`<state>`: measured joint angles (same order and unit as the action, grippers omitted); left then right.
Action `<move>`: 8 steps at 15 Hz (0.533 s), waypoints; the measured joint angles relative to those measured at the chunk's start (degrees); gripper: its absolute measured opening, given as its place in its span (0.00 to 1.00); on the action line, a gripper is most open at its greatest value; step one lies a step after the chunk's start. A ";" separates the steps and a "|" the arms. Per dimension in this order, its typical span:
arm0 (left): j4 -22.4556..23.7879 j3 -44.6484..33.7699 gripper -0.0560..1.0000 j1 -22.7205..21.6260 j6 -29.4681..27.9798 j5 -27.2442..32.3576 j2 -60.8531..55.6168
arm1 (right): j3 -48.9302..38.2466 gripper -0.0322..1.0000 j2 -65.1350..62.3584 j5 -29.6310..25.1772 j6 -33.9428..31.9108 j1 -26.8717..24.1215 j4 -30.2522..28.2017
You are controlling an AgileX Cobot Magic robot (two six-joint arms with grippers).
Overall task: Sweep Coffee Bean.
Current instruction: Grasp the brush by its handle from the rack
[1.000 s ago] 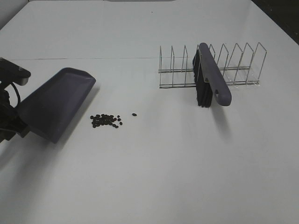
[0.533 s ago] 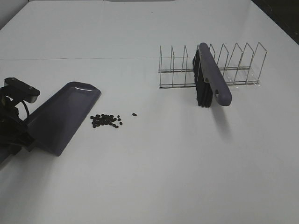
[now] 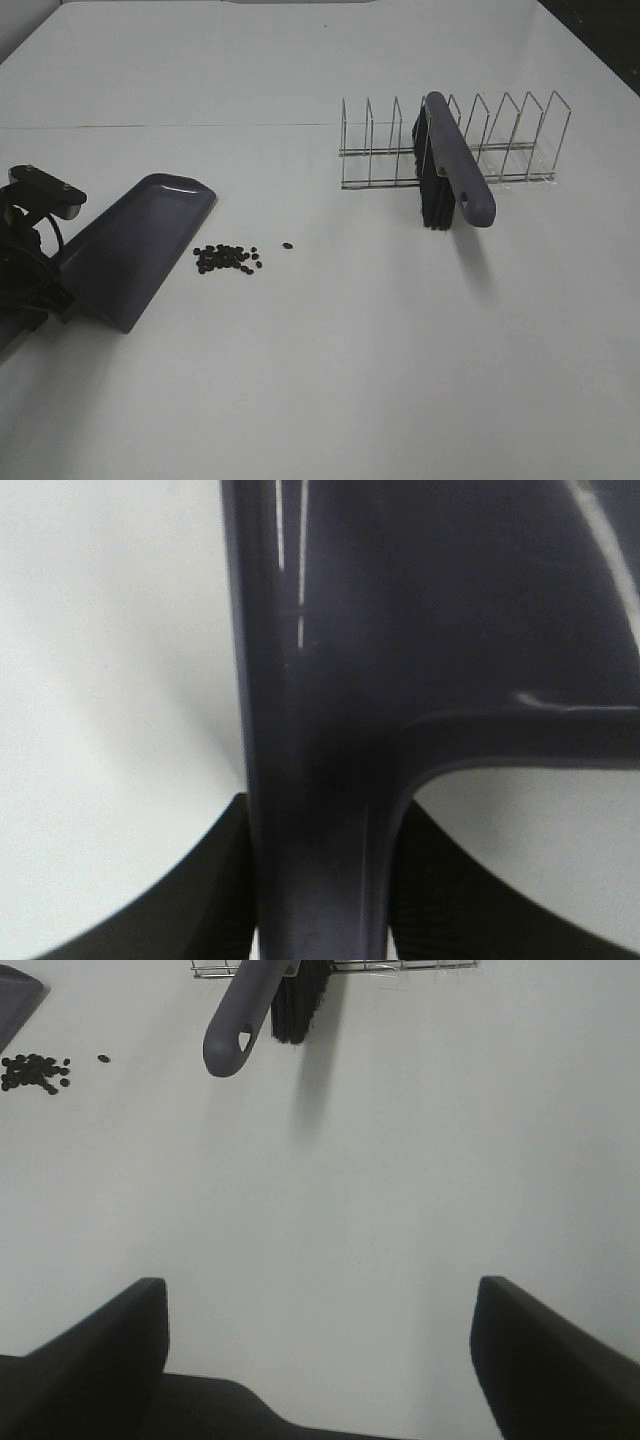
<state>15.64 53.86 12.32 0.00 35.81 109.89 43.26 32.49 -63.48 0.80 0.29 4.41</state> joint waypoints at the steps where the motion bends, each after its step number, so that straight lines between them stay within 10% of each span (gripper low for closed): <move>1: 0.00 0.00 0.37 0.00 0.00 0.00 0.00 | 3.44 0.78 5.56 -0.29 0.00 0.00 0.23; 8: -0.46 0.00 0.37 0.00 0.00 0.23 0.00 | 24.12 0.78 39.36 -5.39 0.00 0.00 1.32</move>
<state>15.18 53.86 12.32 0.00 36.04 109.89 67.38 71.85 -68.87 0.80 0.29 5.73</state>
